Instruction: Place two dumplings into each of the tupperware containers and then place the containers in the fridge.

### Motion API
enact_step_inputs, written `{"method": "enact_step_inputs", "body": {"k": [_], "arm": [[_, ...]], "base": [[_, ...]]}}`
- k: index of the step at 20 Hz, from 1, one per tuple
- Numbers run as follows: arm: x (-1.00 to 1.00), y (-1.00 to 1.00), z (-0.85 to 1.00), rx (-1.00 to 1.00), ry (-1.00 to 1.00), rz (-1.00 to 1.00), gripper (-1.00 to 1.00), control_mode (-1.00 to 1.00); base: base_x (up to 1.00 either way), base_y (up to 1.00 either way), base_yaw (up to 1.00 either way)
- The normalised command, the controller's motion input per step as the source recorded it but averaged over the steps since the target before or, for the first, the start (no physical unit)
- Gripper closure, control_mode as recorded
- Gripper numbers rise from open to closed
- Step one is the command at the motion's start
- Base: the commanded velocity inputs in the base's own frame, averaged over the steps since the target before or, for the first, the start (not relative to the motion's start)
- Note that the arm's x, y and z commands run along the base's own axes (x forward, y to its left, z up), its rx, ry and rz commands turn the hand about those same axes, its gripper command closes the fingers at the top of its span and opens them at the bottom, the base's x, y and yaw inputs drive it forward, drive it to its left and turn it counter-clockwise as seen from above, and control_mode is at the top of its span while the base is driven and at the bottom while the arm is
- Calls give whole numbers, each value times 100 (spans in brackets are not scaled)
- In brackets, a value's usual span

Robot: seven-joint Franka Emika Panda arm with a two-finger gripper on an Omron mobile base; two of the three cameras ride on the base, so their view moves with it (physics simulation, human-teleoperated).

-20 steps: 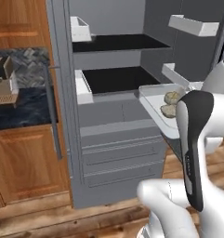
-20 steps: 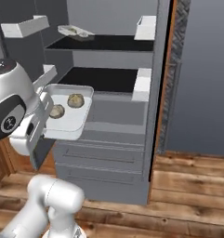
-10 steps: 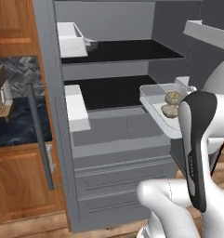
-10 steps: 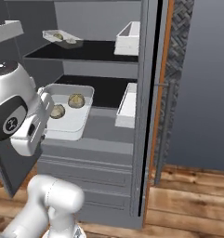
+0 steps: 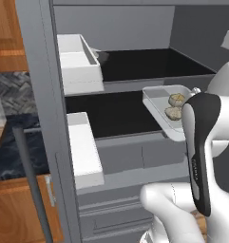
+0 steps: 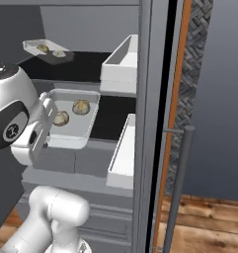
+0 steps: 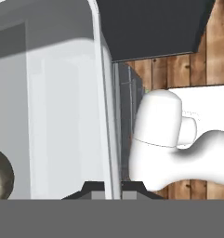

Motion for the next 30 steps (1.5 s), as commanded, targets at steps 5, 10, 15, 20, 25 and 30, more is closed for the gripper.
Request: {"method": "enact_step_inputs", "body": {"k": [5,10,15,20,25,30], "arm": [[0,0,0,0,0,0,100,100],[0,0,0,0,0,0,100,100],[0,0,0,0,1,0,100,-100],[-29,0,23,0,-20,0,100,-100],[1,0,49,0,-33,0,100,-100],[86,0,45,0,-10,0,100,-100]], "base": [[66,-1,0],[28,0,0],[0,0,0],[0,0,0],[0,0,0],[0,0,0]]}}
